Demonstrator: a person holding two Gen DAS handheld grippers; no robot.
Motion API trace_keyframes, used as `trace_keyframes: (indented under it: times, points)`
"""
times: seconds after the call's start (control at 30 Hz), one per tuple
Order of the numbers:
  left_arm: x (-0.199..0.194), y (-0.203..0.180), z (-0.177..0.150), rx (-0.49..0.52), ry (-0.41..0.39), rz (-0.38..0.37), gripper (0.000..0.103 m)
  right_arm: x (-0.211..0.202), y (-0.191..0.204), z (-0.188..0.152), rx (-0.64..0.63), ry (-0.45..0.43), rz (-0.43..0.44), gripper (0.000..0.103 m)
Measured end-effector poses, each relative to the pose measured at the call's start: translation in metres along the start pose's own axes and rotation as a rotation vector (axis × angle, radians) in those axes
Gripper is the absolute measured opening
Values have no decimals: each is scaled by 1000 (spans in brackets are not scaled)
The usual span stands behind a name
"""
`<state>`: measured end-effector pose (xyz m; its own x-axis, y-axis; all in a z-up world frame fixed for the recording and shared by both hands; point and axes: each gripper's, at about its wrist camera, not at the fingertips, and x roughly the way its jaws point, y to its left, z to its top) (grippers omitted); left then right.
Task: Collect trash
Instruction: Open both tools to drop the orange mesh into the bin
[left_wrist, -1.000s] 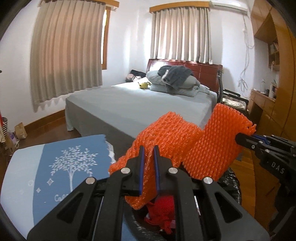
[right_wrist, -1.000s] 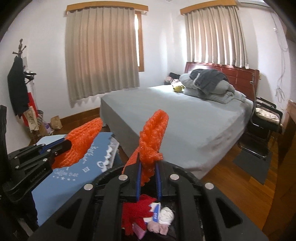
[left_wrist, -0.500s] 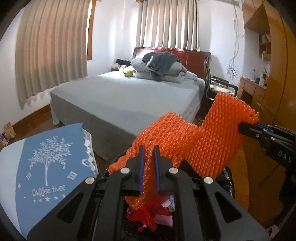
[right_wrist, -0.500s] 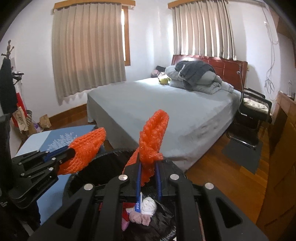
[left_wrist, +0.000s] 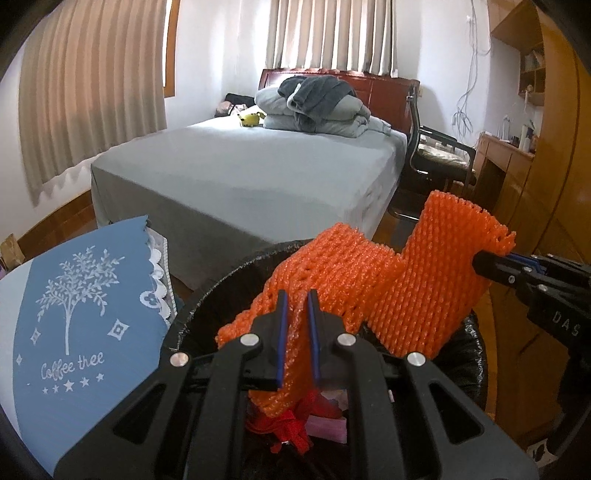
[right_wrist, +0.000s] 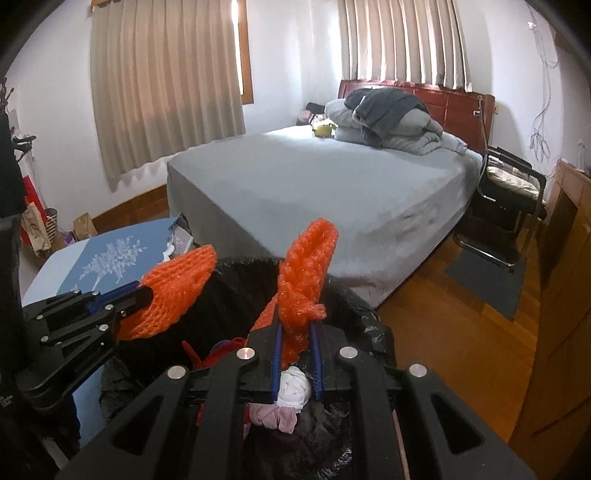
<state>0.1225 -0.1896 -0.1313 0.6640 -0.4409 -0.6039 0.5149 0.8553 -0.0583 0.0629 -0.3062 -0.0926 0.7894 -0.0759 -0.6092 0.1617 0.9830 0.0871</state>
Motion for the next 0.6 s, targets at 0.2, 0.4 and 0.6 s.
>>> trace_keyframes:
  times: [0.2,0.4,0.6]
  points:
    - [6,9,-1,-27,20,-24,33,15,-1,-1,-4,31,-8,42]
    - [0,24,-1,-48,19,-10,60,13,-2,-2,7,29,-16,55]
    - [-22,47,1,-78,-15,52,83,4,6,3,2,1,-39,92]
